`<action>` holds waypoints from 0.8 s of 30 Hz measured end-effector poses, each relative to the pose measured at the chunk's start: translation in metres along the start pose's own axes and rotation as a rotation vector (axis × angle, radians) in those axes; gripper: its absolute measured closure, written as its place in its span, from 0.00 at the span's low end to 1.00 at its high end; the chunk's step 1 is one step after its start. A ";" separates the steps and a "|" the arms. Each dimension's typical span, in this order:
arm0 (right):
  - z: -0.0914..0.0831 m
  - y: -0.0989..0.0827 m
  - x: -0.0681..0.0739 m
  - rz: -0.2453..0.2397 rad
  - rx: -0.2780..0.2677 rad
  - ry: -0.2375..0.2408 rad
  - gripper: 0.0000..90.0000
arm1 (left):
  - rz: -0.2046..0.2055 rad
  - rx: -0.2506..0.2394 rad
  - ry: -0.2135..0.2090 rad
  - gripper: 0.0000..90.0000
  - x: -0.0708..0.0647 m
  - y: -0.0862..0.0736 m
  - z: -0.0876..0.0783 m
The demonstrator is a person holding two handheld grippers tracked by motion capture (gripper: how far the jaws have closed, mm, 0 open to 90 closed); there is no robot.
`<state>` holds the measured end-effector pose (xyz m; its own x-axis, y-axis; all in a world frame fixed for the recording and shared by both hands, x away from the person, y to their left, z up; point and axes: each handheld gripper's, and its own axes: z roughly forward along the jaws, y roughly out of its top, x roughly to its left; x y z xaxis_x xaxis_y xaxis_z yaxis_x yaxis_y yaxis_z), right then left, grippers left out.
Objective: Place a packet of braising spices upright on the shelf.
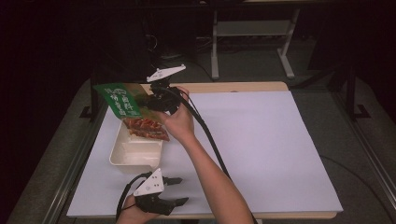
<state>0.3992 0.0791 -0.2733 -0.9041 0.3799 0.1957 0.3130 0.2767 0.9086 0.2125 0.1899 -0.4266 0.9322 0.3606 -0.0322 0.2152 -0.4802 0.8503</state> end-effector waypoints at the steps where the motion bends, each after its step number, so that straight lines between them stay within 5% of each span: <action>1: 0.004 -0.001 -0.002 0.010 -0.001 0.001 0.99 | 0.002 0.001 0.001 0.40 0.000 0.000 0.000; 9: 0.017 -0.006 -0.007 0.032 0.000 0.004 0.99 | 0.038 0.018 0.010 0.39 0.000 -0.001 0.001; 24: 0.037 -0.031 -0.016 0.110 -0.044 0.006 0.99 | 0.040 0.024 -0.004 0.38 -0.005 -0.002 0.005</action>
<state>0.4147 0.0969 -0.3187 -0.8666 0.4008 0.2974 0.3977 0.1946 0.8966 0.2087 0.1853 -0.4311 0.9412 0.3377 -0.0003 0.1846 -0.5135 0.8380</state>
